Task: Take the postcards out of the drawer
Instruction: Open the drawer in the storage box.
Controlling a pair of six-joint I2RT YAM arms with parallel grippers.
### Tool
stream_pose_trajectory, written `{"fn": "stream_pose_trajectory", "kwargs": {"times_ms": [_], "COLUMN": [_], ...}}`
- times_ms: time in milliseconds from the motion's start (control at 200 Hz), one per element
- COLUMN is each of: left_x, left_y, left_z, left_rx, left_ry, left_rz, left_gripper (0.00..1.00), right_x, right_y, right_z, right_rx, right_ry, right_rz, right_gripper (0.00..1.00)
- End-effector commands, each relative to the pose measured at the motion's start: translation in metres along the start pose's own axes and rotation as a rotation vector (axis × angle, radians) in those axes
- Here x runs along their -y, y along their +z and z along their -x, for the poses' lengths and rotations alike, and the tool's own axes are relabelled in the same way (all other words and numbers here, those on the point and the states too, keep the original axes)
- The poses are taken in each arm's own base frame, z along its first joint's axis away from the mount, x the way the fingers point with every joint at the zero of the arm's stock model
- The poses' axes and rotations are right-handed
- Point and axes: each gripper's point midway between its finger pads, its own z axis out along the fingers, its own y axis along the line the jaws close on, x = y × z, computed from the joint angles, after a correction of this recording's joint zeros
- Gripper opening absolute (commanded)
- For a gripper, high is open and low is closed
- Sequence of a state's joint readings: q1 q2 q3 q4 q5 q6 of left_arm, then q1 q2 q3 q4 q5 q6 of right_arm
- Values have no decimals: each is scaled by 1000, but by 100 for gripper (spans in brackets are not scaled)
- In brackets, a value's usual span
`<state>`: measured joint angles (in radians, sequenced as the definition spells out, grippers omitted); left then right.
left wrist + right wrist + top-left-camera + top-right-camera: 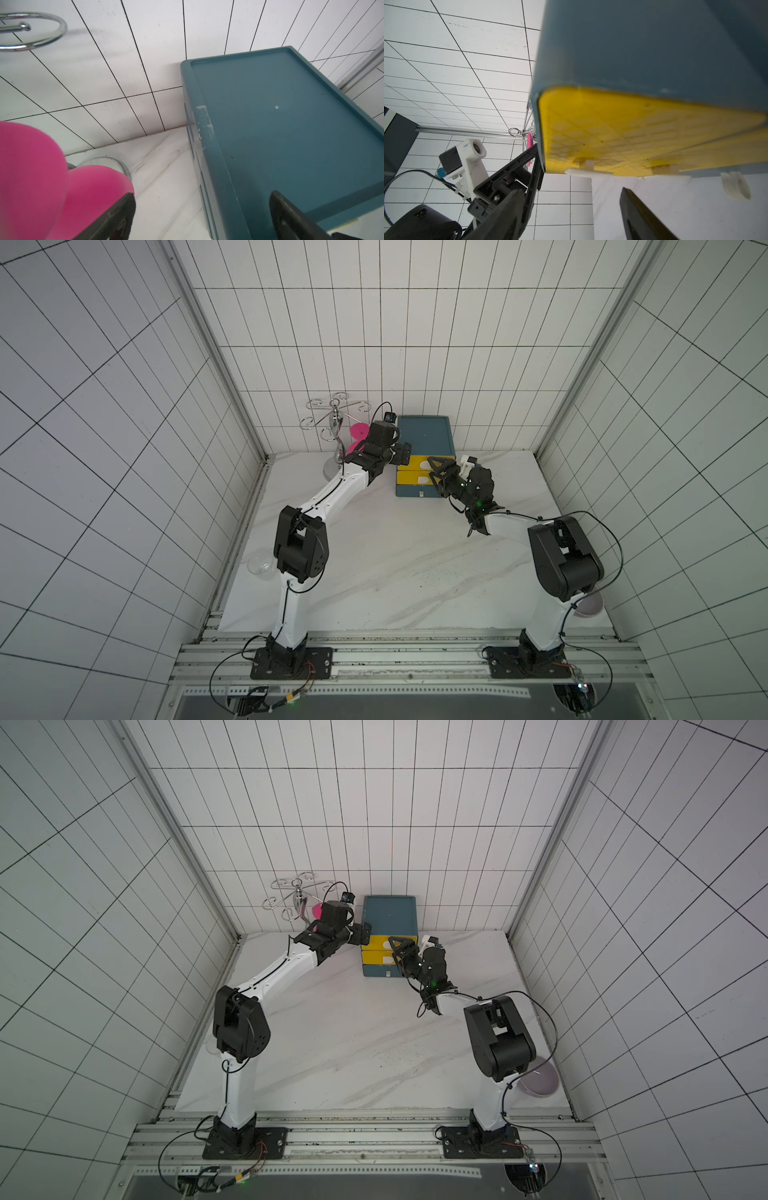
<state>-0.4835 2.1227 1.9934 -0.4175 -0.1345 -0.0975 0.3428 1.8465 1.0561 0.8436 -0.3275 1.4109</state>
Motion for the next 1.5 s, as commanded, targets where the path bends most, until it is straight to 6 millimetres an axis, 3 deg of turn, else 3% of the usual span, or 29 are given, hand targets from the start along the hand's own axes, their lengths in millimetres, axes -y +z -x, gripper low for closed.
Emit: {"fn": "stream_pose_trajectory", "kwargs": {"times_ms": [0, 330, 955, 1194, 1494], "left_x": [0, 0, -3, -4, -5], "left_y": [6, 6, 5, 5, 10], "left_z": [-2, -12, -21, -24, -28], "left_rx": [-7, -35, -54, -59, -66], "left_ry": [21, 41, 58, 57, 55], "left_rz": [14, 19, 33, 37, 40], "left_gripper": [99, 99, 99, 99, 99], "right_x": [-16, -9, -4, -2, -5], "right_y": [11, 23, 27, 19, -15], "right_z": [3, 3, 9, 3, -23], "right_rx": [32, 45, 80, 67, 45], "right_ry": [19, 43, 97, 100, 114], "right_rz": [43, 38, 51, 57, 64], "right_gripper": [74, 62, 39, 32, 31]}}
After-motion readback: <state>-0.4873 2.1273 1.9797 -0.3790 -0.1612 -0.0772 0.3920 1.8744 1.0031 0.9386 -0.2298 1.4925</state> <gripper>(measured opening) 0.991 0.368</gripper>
